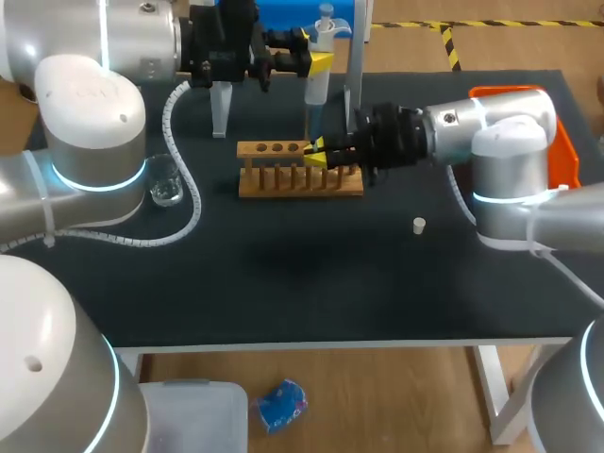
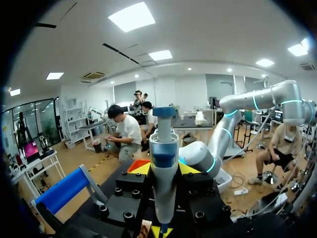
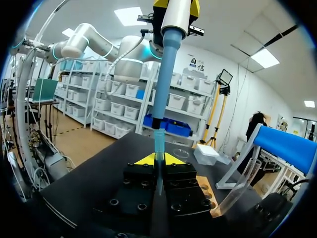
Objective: Invert the test tube, pick up the pipette, mount the tip to pipette, aspirate from beaker and dispense into the tube, eject the tip, return the pipette, and cap with the stopper.
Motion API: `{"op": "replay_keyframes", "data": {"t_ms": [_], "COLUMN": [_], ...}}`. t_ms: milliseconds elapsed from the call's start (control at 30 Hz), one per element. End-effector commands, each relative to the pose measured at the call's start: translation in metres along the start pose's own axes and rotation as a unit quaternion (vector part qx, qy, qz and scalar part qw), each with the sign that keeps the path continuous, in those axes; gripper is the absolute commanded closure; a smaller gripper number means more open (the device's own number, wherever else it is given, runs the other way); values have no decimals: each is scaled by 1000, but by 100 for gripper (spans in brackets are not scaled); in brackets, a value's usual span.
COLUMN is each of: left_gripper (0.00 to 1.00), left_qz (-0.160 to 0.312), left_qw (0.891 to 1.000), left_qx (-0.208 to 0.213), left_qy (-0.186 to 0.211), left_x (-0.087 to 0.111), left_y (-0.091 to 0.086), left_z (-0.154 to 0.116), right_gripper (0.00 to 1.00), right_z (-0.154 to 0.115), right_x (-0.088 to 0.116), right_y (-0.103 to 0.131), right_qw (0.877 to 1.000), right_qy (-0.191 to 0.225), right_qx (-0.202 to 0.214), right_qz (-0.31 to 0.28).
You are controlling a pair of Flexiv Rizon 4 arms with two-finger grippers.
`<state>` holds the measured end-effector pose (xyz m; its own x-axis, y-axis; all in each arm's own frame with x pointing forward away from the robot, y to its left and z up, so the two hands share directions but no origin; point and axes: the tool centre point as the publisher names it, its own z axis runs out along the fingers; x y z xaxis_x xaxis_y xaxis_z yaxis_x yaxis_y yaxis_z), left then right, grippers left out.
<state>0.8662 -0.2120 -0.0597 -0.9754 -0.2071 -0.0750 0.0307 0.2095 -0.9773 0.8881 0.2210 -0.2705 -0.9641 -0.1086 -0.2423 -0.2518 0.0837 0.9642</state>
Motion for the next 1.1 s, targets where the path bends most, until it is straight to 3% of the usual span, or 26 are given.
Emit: {"op": "replay_keyframes", "data": {"t_ms": [33, 767, 1100], "left_gripper": [100, 100, 100], "left_qz": [1, 1, 1], "left_qw": [1000, 1000, 1000], "left_qx": [2, 2, 2], "left_qy": [1, 1, 1], "left_x": [0, 0, 0], "left_y": [1, 1, 1], "left_z": [-1, -1, -1], "right_gripper": [100, 100, 100], "right_z": [-1, 2, 0], "right_x": [2, 1, 1], "right_y": [0, 2, 11], "right_qw": [1000, 1000, 994], "right_qy": [1, 5, -5], "right_qx": [0, -7, -78], "right_qz": [-1, -2, 79]}}
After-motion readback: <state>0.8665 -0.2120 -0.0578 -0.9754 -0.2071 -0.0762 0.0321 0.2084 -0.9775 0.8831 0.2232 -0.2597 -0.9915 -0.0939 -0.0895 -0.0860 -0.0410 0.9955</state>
